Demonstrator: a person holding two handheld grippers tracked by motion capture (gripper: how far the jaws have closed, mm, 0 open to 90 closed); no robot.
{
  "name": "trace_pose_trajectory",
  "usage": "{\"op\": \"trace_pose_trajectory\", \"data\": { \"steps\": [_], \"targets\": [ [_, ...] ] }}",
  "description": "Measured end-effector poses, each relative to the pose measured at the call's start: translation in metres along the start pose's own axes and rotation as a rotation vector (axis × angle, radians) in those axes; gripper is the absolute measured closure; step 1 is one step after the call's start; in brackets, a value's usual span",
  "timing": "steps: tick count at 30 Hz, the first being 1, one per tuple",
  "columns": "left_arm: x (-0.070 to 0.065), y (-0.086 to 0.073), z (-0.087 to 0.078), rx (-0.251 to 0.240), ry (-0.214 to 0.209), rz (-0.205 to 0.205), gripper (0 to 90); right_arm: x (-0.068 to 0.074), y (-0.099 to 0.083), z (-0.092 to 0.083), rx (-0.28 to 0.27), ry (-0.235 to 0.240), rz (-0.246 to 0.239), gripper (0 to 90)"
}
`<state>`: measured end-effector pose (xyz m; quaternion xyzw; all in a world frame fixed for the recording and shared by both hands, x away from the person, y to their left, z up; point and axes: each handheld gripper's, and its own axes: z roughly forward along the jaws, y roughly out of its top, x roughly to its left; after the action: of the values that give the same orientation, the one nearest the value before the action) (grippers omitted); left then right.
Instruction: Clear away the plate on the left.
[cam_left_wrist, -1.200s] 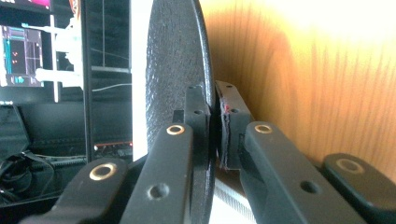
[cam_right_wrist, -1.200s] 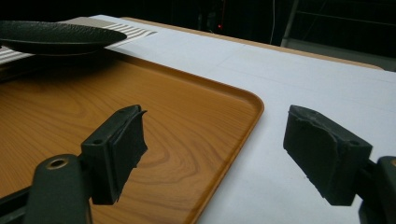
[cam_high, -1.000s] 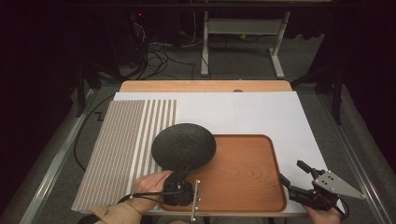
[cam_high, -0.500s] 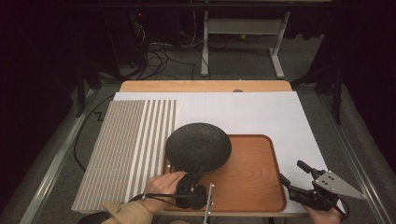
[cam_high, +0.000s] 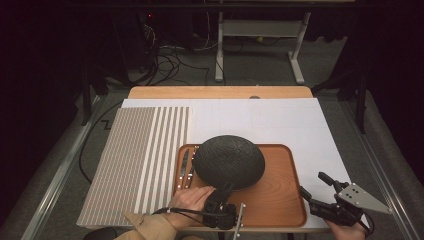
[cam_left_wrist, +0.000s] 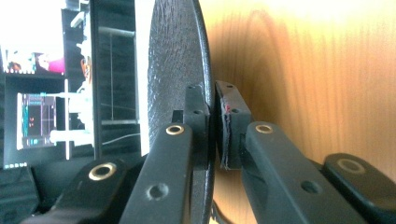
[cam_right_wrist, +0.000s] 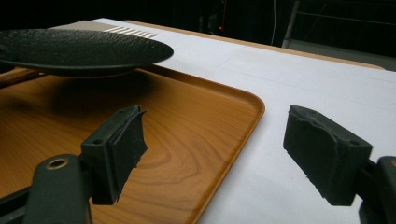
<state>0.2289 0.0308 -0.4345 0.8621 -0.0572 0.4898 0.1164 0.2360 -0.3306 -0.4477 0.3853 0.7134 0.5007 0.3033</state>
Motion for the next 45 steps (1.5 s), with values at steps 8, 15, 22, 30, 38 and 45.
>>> {"op": "trace_pose_trajectory", "data": {
  "steps": [8,15,22,30,38,45],
  "targets": [
    [-0.002,0.019,0.001,-0.039,-0.004,0.039,80.7,0.0,0.0,-0.001,-0.005,-0.002,0.005,21.5],
    [-0.007,0.031,0.003,-0.067,-0.014,0.061,80.6,-0.001,0.0,-0.001,-0.008,0.004,0.005,21.5],
    [-0.012,0.039,0.005,-0.077,-0.016,0.088,80.6,-0.001,0.0,-0.001,-0.008,0.004,0.007,21.4],
    [-0.017,0.043,0.008,-0.085,-0.023,0.1,80.2,-0.001,0.0,-0.001,-0.007,0.005,0.008,21.4],
    [-0.021,0.045,0.012,-0.091,-0.036,0.118,81.0,-0.002,0.0,-0.001,-0.008,0.006,0.007,21.4],
    [-0.027,0.043,0.015,-0.088,-0.044,0.139,80.4,-0.002,-0.001,-0.001,-0.008,0.007,0.009,21.5]
  ]
}}
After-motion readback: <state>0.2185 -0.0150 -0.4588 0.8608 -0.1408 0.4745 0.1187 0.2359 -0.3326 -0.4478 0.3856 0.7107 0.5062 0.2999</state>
